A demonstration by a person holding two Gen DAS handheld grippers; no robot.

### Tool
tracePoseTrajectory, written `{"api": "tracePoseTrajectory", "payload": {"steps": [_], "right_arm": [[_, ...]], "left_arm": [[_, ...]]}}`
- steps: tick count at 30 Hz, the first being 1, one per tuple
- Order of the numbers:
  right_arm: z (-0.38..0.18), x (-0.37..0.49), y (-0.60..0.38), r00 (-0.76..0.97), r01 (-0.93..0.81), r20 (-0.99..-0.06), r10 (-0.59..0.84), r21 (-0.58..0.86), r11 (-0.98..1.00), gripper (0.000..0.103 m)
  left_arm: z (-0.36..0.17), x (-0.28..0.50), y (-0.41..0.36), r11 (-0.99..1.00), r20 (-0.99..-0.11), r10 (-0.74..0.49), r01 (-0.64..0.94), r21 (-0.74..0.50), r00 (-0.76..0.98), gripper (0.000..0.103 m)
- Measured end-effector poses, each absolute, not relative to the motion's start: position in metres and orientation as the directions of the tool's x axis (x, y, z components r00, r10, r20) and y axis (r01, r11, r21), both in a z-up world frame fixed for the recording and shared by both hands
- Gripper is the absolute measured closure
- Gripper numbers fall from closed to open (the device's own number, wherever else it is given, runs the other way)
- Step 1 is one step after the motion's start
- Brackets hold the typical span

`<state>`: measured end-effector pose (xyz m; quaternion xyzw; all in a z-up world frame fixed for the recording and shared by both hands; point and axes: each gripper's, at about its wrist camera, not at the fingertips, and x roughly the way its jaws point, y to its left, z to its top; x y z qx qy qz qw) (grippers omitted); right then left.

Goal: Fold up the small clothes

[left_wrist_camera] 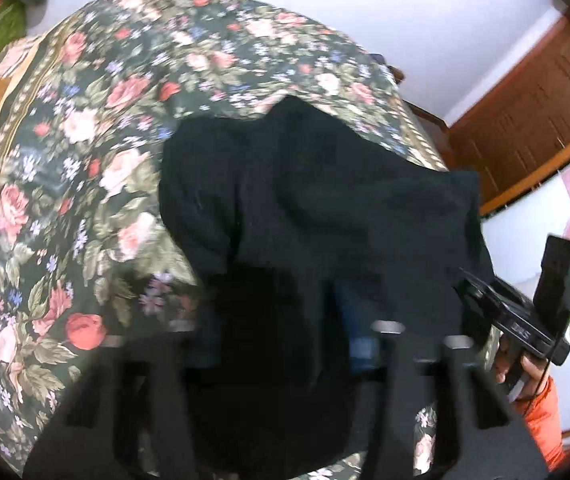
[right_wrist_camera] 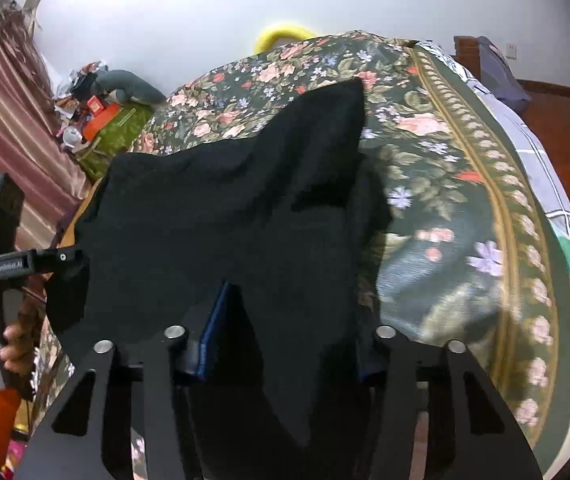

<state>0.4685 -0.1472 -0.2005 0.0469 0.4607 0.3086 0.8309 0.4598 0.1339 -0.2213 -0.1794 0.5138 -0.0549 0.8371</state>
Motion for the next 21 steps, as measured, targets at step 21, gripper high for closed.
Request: {"api": "tracePoseTrajectory", "payload": {"steps": [21], "right_arm": [[-0.031,0.326,-0.124,0.447,-0.712,-0.505,0.739,0.299,0.635,0.091]], "left_arm": [[-0.043,0.305,0.157,0.966,-0.688,-0.158,-0.035,-0.257,0.708,0.083]]}}
